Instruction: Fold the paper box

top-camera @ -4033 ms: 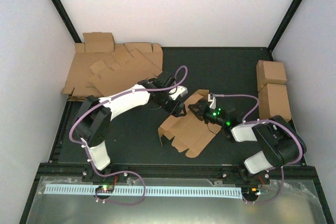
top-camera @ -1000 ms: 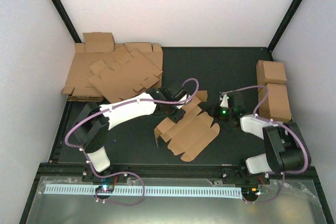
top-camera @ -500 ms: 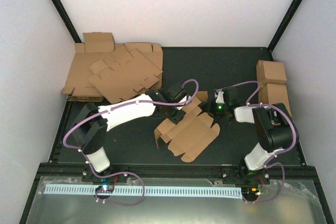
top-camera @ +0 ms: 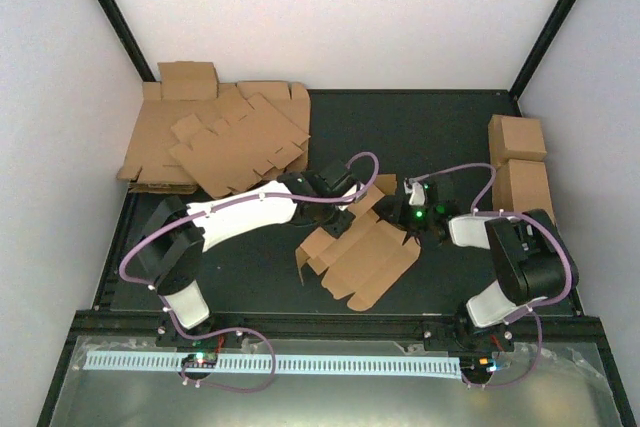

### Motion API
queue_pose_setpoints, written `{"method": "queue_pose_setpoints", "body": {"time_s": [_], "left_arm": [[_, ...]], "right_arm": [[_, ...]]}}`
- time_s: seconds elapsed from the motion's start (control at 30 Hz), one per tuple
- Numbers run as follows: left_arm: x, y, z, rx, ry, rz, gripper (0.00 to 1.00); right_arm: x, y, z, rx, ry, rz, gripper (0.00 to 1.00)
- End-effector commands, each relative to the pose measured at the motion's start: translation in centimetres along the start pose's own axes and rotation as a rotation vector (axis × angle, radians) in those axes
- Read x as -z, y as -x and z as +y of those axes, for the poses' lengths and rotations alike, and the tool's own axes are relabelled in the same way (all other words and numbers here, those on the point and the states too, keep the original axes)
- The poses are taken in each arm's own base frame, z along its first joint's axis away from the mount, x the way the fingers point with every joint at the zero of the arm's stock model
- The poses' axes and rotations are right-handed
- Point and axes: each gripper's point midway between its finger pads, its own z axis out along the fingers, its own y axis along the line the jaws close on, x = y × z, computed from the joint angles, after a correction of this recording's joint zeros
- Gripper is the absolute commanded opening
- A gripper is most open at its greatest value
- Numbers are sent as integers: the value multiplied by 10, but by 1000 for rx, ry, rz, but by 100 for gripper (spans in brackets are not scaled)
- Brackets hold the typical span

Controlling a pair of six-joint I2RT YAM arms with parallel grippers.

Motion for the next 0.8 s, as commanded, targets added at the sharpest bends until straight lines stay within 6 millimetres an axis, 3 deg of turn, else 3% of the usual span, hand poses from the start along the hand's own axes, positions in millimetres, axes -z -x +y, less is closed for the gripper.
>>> {"method": "queue_pose_setpoints", "body": {"time_s": [0.0, 0.3, 0.47, 0.77], "left_arm": [[13, 8, -4, 12, -3, -53, 46], [14, 7, -9, 19, -30, -66, 47], [11, 3, -15, 18, -65, -59, 46], [7, -9, -43, 57, -243, -51, 47]], "right_arm": [[-4, -14, 5, -17, 54, 34, 2], [-23, -37, 7, -26, 85, 97, 2], [-29, -42, -4, -44, 44, 100, 2], [-36, -50, -25, -101, -29, 100, 2]]}}
